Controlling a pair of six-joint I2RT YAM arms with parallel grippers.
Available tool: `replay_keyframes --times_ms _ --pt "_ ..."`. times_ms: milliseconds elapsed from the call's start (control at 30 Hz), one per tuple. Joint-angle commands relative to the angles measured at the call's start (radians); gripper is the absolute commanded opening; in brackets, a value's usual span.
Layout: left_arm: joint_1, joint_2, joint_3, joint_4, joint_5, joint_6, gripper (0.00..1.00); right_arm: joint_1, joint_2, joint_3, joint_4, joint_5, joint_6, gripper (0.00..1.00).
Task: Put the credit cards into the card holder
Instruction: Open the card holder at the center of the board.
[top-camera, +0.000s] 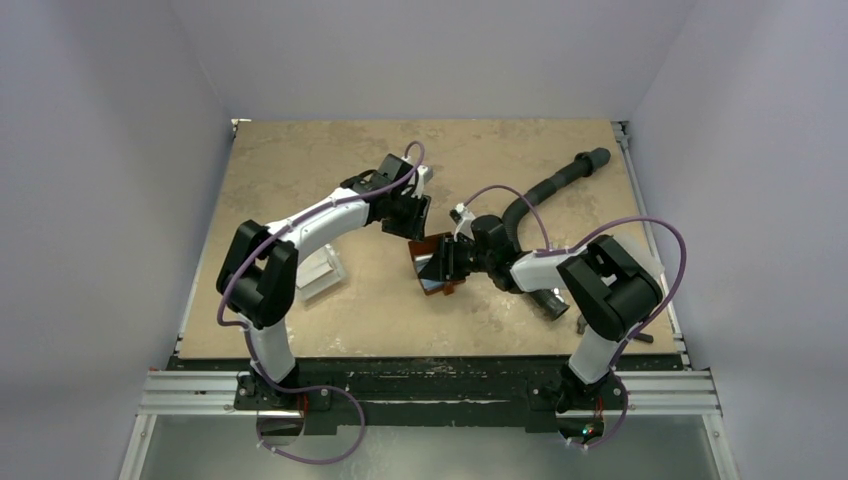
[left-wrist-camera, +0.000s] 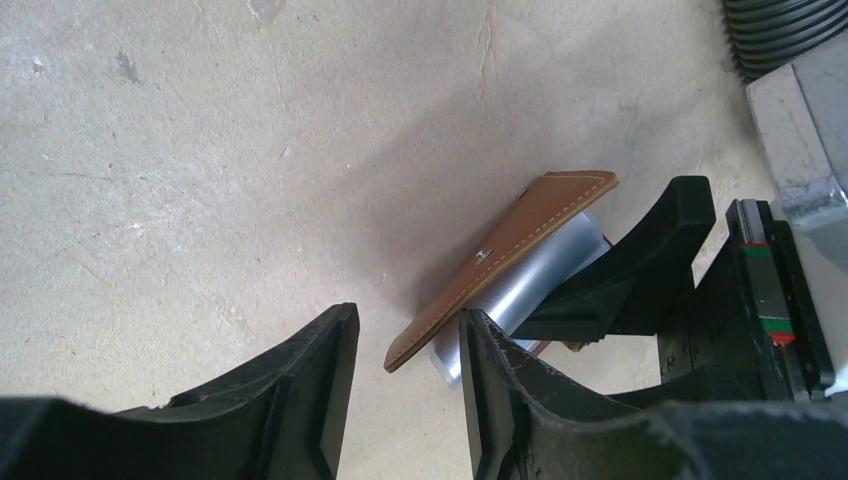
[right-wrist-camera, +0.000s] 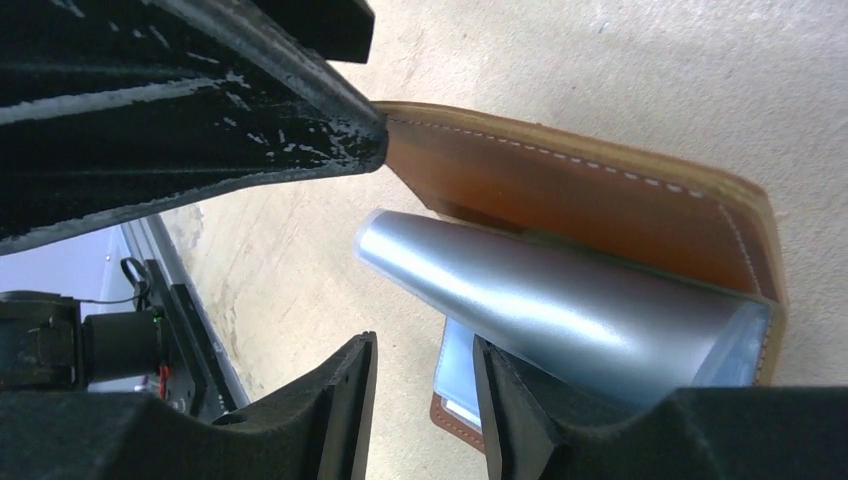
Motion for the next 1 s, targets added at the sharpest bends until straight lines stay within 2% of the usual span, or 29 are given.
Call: replay_keyframes --times_ms 0,100,300,600,733,800,967 --pt "0.012 -0.007 0.022 0.022 0.022 0.006 0.42 -0.009 -0.028 0.051 -0.021 0.071 -0.032 0.47" --pt "0.02 0.014 0.019 0.023 0.016 0.003 0.31 -0.011 -0.046 0.081 -0.082 0.137 -0.064 0.41" --pt "0.023 0.078 0.041 0.001 0.048 0.001 0.0 -0.021 -0.04 0.124 -0.142 0.19 -0.093 0.31" --pt "0.022 0.074 0.042 -0.011 0.096 0.001 0.0 -0.022 0.018 0.183 -0.166 0.207 -0.114 0.29" --pt "0.023 0.042 0.037 0.0 0.103 -0.004 0.0 -0.023 0.057 0.157 -0.112 0.152 -0.093 0.34" --pt "0.024 0.007 0.028 0.011 0.067 -0.006 0.09 -0.023 0.063 0.127 -0.077 0.143 -0.077 0.39" --pt "0.024 -0.132 -0.053 0.135 0.013 -0.022 0.26 -0.022 0.07 0.092 -0.042 0.128 -0.063 0.4"
